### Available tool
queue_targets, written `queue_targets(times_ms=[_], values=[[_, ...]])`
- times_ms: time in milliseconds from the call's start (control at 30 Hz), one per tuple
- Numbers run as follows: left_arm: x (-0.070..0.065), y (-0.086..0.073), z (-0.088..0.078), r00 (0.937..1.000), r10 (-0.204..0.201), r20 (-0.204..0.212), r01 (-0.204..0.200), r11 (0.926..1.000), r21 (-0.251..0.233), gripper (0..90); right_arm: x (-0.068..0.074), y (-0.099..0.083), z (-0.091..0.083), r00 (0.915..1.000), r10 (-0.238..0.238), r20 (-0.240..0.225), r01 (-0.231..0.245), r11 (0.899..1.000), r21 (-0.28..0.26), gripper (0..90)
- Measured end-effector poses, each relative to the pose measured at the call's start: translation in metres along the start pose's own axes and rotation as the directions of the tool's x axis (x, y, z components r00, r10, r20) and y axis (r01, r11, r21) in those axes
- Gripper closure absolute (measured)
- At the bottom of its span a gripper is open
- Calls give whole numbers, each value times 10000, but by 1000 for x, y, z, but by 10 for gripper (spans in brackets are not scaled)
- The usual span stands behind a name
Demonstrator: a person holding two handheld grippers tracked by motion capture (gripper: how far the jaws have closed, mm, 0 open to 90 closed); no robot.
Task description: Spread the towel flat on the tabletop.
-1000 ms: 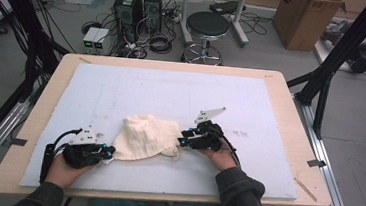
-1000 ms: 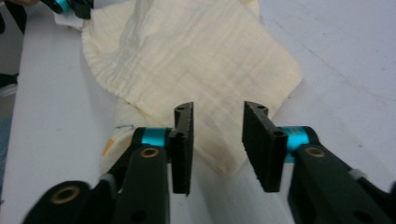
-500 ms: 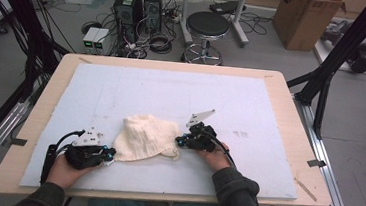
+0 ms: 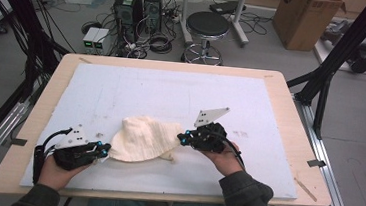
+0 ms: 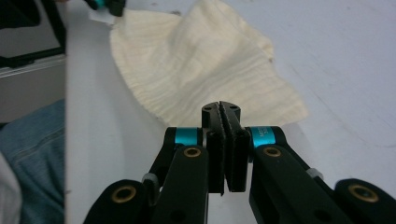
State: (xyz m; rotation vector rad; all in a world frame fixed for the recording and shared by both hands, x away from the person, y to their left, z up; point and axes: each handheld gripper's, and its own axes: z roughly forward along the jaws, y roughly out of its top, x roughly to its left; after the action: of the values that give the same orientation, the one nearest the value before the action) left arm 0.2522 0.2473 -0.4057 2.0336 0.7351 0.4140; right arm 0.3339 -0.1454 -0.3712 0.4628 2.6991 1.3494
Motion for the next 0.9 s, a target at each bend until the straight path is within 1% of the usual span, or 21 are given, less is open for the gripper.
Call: queue_targets(times_ms=[33,100,133,167,200,233,267,333,400,433,467,500,600,633,667,700,733,800,833,867,900], values=[[0,-1,-2,10000,-6,-60,6,10000,-1,868,8,1,-1,9997,-137,-179,136,9999,-60,891],[2,-3,-7,9998,-139,-144,138,9999,-41,868,20,2,0,9987,-201,-464,197,9998,-85,891],[3,-5,-10,9997,-102,-215,102,9999,-4,868,26,1,2,9976,-246,-652,243,9997,-56,891],[4,-6,-12,9995,-156,-263,155,9999,-56,868,34,-1,6,9955,-313,-898,316,9995,22,891],[6,-8,-15,9994,-175,-302,175,9998,-18,868,37,-2,9,9950,-292,-959,300,9995,66,891],[7,-9,-16,9993,-208,-324,208,9998,3,868,44,-6,14,9923,-235,-1218,259,9995,176,891],[8,-11,-17,9989,-288,-369,288,9996,-5,868,47,-7,17,9904,-230,-1364,266,9994,242,891],[11,-16,-17,9983,-377,-439,382,9992,112,868,55,-11,25,9877,-317,-1534,397,9980,494,885],[14,-20,-16,9978,-491,-437,500,9985,213,867,58,-11,28,9865,-378,-1595,447,9982,397,829],[15,-22,-16,9975,-543,-448,554,9982,244,867,59,-9,28,9880,-359,-1504,421,9984,384,796],[16,-23,-15,9971,-569,-508,582,9980,248,866,57,-8,27,9905,-340,-1333,382,9988,292,775],[17,-24,-15,9970,-577,-521,592,9979,276,864,54,-6,24,9917,-201,-1273,226,9996,185,759],[19,-26,-14,9963,-677,-537,694,9971,299,861,42,-1,15,9962,59,-874,-73,9999,-152,748],[19,-26,-14,9963,-677,-537,694,9971,299,861,37,-1,12,9976,158,-677,-179,9993,-316,748],[20,-27,-14,9962,-667,-551,688,9969,369,862,28,-1,9,9985,379,-401,-396,9983,-437,747],[21,-28,-13,9964,-614,-580,642,9968,469,863,25,-2,9,9984,484,-280,-495,9979,-419,739],[21,-29,-12,9956,-741,-576,767,9961,444,863,16,-4,9,9970,771,-21,-771,9961,-437,731],[23,-30,-11,9952,-765,-611,800,9951,572,865,4,-7,11,9931,1150,208,-1143,9929,-340,727],[24,-31,-11,9945,-801,-673,842,9945,616,865,-1,-8,15,9914,1254,372,-1244,9918,-291,715],[25,-32,-11,9944,-820,-670,863,9942,638,864,-6,-10,19,9887,1453,358,-1445,9892,-244,716],[25,-33,-11,9931,-882,-770,931,9937,627,865,-10,-11,23,9875,1535,365,-1528,9880,-200,716]])
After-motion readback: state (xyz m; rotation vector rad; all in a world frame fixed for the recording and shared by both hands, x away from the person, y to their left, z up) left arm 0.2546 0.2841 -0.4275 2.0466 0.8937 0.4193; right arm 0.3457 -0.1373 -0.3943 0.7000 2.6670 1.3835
